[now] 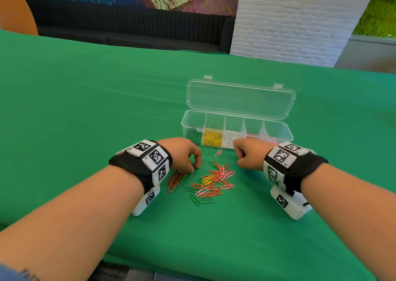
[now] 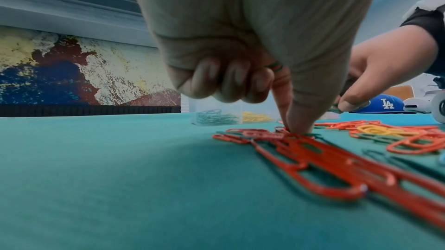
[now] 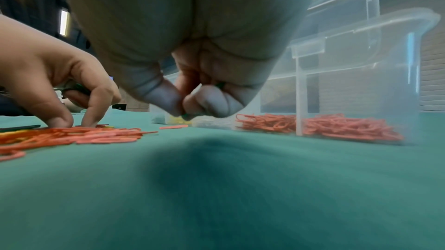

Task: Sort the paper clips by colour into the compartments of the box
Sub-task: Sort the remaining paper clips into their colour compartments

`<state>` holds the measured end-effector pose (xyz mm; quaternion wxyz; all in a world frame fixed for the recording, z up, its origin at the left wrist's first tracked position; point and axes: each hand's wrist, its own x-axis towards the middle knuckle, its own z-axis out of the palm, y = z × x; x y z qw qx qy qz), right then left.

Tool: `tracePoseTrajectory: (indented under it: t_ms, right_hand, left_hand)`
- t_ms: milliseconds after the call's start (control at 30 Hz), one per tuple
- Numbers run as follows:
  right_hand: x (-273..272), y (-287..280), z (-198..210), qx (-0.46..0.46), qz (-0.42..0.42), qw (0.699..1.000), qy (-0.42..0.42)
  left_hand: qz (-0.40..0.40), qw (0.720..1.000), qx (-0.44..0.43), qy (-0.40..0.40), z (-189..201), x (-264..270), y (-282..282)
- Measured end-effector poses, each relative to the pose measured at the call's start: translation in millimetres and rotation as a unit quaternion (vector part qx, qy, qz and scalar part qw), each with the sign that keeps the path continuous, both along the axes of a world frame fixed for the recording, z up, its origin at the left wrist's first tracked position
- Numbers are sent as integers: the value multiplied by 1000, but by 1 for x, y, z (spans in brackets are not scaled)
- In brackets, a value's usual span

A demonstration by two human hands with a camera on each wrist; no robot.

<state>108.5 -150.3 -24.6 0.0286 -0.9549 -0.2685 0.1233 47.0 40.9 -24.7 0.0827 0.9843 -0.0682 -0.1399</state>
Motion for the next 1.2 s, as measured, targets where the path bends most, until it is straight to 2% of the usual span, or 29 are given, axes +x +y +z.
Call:
tracePoseTrajectory:
  t_ms: [133, 267, 467, 533, 600, 733, 800, 867, 1000, 1200]
  right_hand:
    - [-5, 1, 6, 31, -5, 999, 40]
    - [-6, 9, 15, 35, -68, 992, 102]
    - [-4, 26, 17, 137, -126, 965, 184]
    - [-3, 32, 16, 195, -143, 942, 234]
    - [-3, 36, 14, 216, -156, 927, 263]
    - [-5, 44, 13, 168, -168, 942, 237]
    - [-7, 47, 14, 83, -107, 975, 175]
    - [-9, 50, 14, 18, -37, 995, 90]
    - [-11, 55, 8, -43, 13, 998, 47]
    - [-8, 60, 5, -60, 26, 997, 42]
  left_hand:
    - [-8, 1000, -1, 10, 1, -1, -1]
    - [-13, 999, -28, 25, -1, -3, -1]
    - [0, 996, -85, 21, 1, -4, -1]
    - [8, 995, -93, 21, 1, -3, -2]
    - [16, 995, -99, 18, 1, -3, -3]
    - [27, 995, -97, 26, 0, -3, -3]
    - [41, 994, -93, 36, 1, -2, -3]
    - [54, 993, -90, 44, 2, 0, -4]
    - [71, 991, -101, 46, 1, 0, -4]
    - [78, 986, -136, 56, -2, 3, -3]
